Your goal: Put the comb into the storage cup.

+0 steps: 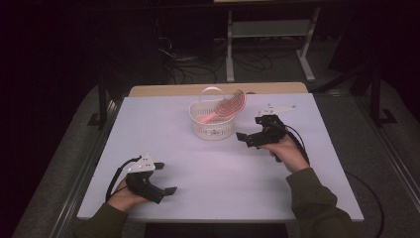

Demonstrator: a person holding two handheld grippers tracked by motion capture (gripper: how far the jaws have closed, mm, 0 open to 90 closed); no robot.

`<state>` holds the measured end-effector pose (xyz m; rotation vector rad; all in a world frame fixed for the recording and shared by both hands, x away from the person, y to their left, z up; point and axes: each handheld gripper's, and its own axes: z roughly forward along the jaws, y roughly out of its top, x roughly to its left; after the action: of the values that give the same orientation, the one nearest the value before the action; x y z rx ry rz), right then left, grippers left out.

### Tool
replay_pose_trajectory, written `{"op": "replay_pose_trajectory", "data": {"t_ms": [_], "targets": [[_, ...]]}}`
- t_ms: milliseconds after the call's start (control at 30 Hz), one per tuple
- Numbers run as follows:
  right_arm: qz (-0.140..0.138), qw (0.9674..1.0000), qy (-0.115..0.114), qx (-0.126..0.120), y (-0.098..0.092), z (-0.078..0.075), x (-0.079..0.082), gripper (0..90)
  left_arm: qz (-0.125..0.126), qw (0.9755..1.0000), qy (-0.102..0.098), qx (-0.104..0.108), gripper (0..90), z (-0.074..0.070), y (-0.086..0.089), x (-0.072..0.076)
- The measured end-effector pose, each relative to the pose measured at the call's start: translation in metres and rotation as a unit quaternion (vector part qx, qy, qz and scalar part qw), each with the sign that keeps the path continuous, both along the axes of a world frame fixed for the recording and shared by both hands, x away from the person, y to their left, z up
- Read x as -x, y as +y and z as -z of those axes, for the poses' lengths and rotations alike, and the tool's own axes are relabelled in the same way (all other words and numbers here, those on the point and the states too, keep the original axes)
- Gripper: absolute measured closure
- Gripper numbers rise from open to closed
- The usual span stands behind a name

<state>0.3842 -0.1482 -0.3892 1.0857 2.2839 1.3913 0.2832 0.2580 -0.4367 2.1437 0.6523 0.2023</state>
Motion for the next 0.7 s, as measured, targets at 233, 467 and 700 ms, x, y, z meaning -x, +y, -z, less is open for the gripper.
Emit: {"op": "replay_pose_trajectory", "data": {"t_ms": [233,467,700], "targets": [[-0.007,1.0000,0.002,0.007,-0.005,0.005,0.013,0.0,0.000,1.0000,-0.001,0.000,0.0,-0.001,0.001,0.000],[-0.012,0.9999,0.002,0.012,-0.010,0.010,0.029,0.0,-0.002,1.0000,-0.002,0.001,0.0,-0.001,0.002,0.000],[-0.020,0.9996,0.004,0.019,-0.014,0.019,0.046,0.0,-0.001,1.0000,-0.001,0.001,0.0,-0.001,0.002,0.000]]}}
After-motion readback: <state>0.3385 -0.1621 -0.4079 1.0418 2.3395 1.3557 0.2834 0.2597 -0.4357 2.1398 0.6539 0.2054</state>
